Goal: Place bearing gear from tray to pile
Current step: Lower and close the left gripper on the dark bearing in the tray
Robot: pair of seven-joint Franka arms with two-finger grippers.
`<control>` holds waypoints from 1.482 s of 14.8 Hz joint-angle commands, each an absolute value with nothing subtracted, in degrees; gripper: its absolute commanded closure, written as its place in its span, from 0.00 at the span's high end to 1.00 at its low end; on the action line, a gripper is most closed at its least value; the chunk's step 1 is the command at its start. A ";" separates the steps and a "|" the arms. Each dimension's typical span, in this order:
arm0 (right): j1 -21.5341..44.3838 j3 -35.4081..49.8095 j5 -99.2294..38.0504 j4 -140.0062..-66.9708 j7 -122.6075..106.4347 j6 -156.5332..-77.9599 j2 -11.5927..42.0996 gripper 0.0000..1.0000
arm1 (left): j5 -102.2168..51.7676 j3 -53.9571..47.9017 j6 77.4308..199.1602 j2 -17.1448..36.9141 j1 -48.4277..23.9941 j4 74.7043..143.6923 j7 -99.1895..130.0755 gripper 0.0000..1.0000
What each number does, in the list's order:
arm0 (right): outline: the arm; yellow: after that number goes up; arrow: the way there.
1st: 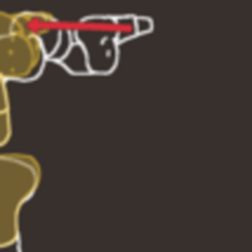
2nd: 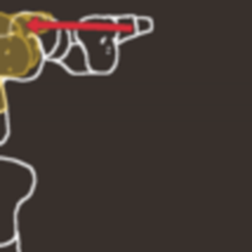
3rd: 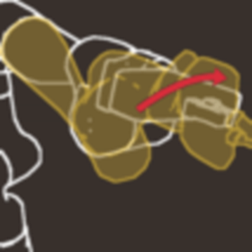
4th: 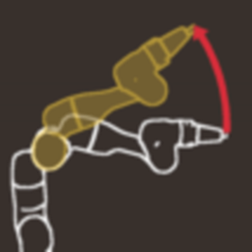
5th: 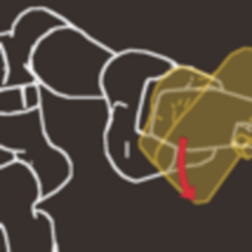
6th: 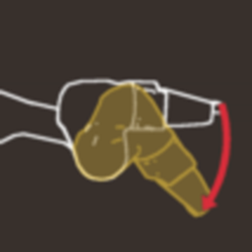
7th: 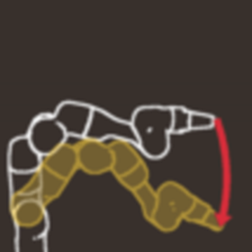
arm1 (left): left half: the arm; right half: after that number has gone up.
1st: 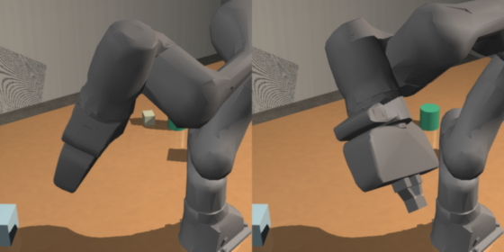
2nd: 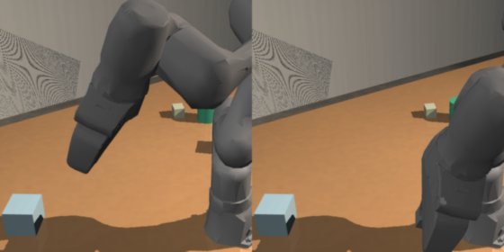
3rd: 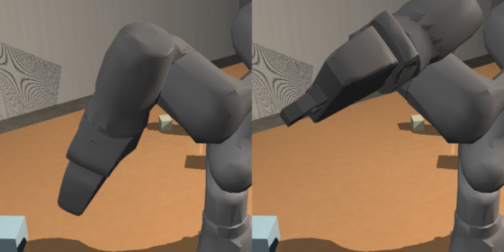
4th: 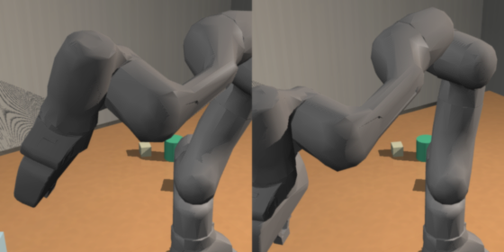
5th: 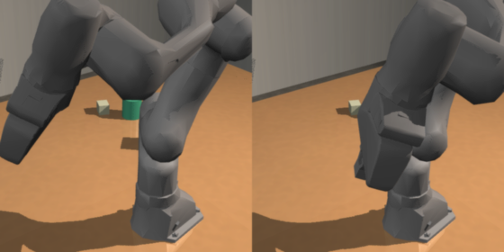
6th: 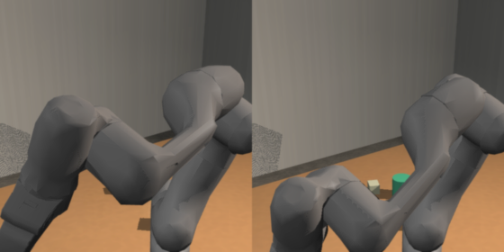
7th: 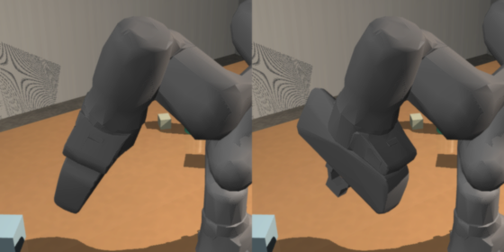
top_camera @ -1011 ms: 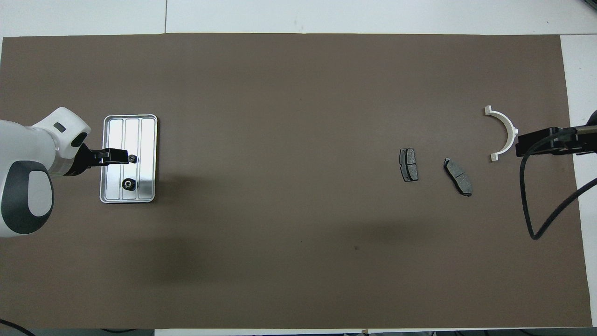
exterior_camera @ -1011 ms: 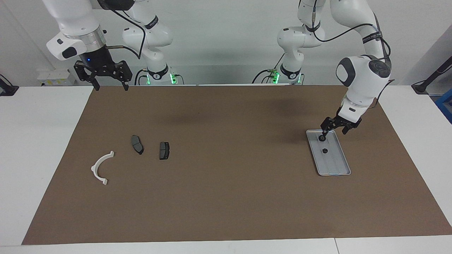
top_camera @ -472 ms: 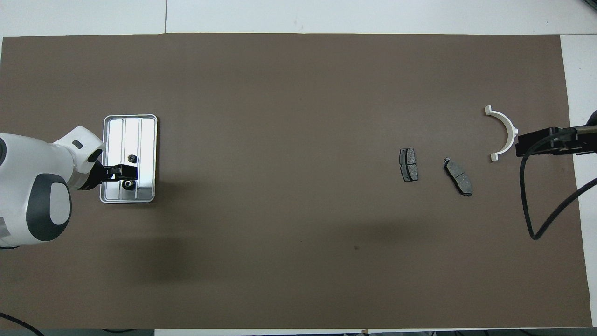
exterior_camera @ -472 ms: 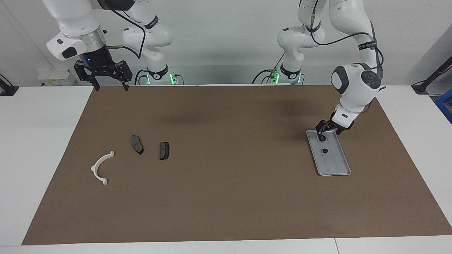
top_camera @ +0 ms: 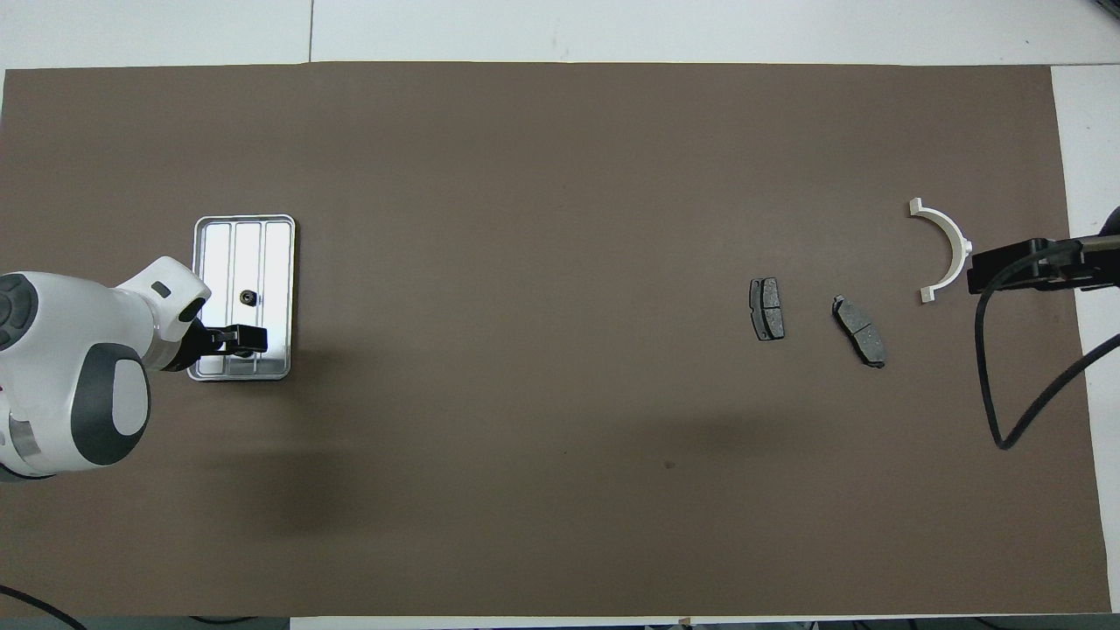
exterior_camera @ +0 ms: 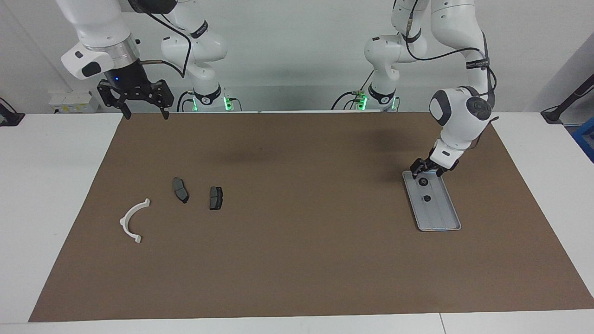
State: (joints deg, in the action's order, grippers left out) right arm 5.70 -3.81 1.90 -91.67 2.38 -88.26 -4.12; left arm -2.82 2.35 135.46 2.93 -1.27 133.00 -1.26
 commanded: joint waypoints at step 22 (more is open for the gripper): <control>5.63 -3.78 1.58 -92.90 0.35 -89.47 -5.19 1.00 | -2.81 2.29 141.77 5.18 -1.32 135.10 -1.23 0.00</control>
